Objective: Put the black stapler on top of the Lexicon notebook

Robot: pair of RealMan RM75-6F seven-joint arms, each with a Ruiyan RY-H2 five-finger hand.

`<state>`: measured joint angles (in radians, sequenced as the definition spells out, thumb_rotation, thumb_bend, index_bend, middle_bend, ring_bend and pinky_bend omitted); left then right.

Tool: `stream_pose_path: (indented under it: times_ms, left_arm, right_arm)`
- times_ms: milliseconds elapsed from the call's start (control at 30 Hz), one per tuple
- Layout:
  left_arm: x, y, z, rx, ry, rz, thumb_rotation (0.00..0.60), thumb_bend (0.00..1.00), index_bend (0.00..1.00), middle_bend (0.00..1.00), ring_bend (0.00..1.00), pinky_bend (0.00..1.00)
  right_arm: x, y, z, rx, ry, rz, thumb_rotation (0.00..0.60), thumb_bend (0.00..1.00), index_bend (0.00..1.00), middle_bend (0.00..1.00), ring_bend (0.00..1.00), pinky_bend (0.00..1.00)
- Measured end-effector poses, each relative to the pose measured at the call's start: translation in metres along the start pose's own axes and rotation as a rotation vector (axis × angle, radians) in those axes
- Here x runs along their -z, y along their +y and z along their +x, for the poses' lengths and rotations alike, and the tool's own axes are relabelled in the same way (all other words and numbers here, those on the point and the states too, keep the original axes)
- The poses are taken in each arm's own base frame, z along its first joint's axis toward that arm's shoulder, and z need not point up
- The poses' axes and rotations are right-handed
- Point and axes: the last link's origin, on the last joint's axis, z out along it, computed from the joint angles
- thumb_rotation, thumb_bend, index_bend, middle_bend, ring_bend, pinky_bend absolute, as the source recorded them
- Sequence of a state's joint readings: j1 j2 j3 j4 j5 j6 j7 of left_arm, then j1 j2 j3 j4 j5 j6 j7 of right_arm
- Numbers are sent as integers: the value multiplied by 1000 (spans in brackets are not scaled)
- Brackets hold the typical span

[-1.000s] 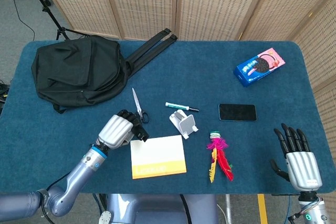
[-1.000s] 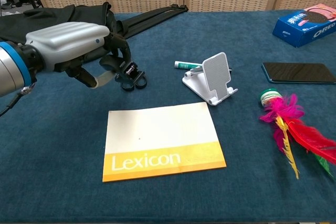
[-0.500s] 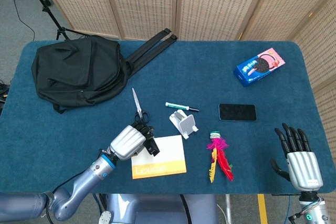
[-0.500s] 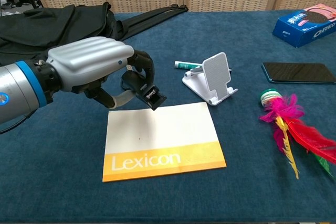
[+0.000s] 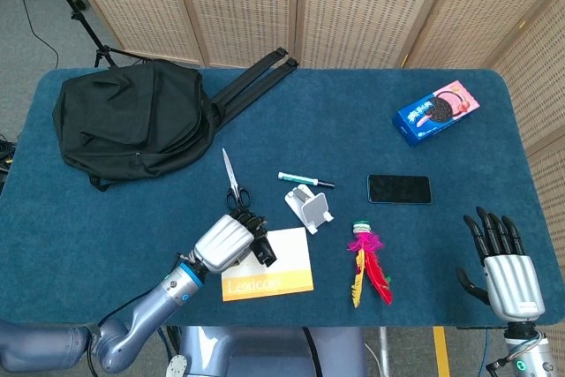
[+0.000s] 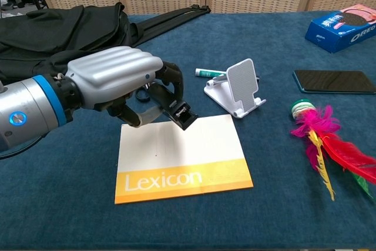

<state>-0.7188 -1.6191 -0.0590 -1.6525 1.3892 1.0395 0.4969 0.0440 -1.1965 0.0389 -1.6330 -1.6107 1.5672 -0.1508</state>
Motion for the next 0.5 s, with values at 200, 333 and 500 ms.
stream_pose_path:
  times_ms: [200, 333, 500]
  left_arm:
    - [-2, 8, -2, 8, -4, -22, 600, 501, 612, 322, 283, 251]
    - [0, 14, -4, 2, -19, -49, 600, 501, 612, 322, 283, 251]
    - [4, 14, -5, -34, -41, -75, 600, 501, 612, 322, 283, 251]
  right_arm:
    - [0, 1, 0, -1, 0, -3, 600, 337, 67, 0, 0, 0]
    - [0, 1, 1, -5, 5, -5, 600, 337, 67, 0, 0, 0]
    - [0, 2, 2, -7, 8, -6, 600, 337, 67, 0, 0, 0]
